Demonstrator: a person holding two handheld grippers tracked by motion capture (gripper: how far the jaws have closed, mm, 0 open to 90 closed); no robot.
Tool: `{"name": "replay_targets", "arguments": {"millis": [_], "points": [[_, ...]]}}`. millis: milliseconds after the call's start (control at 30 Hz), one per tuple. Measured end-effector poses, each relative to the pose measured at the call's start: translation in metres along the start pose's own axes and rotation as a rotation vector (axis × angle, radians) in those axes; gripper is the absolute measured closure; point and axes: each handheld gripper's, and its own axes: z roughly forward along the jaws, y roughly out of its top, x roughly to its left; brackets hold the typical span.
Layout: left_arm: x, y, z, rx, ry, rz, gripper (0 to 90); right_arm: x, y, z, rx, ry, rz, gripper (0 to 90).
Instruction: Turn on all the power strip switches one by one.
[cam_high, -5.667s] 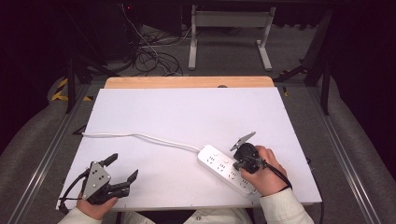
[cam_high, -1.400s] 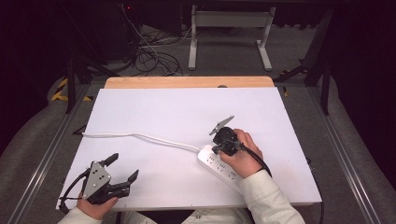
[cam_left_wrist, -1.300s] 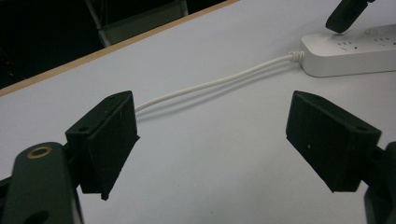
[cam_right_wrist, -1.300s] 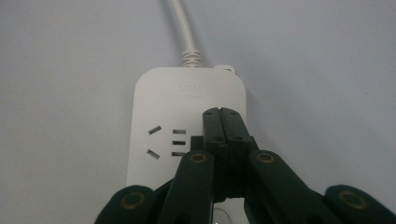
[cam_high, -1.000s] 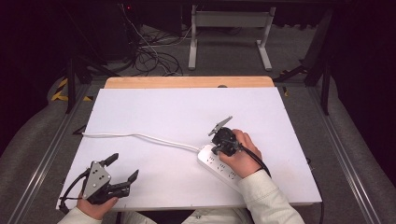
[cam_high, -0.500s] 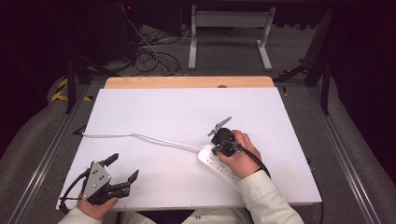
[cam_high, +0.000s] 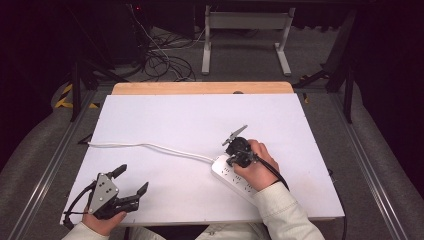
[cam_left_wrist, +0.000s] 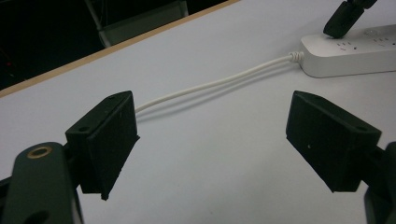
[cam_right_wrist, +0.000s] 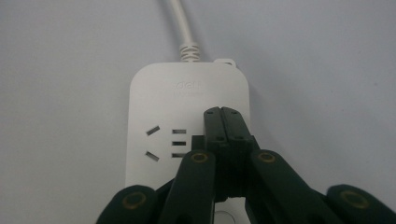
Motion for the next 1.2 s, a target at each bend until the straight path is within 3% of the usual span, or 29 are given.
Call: {"name": "replay_targets", "arguments": {"millis": [300, 367, 433, 500, 600, 1200], "points": [[0.0, 0.0, 0.0, -0.001, 0.0, 0.001, 16.9, -0.001, 0.0, 0.001, 0.002, 0.007, 0.003, 90.0], [0.001, 0.0, 0.0, 0.0, 0.001, 0.001, 16.9, -0.001, 0.0, -0.001, 0.0, 0.007, -0.02, 90.0], [0.0, 0.0, 0.0, -0.002, -0.002, -0.005, 16.9, 0.001, -0.001, -0.009, -0.021, 0.008, -0.044, 90.0], [0.001, 0.0, 0.0, 0.0, -0.003, -0.008, 16.9, 0.004, 0.0, -0.025, -0.094, 0.02, -0.053, 90.0], [0.001, 0.0, 0.0, 0.001, -0.001, 0.0, 16.9, 0.012, 0.002, -0.04, -0.143, -0.004, -0.081, 90.0], [0.001, 0.0, 0.001, 0.001, -0.002, 0.0, 16.9, 0.016, 0.002, -0.042, -0.157, -0.012, -0.114, 90.0]]}}
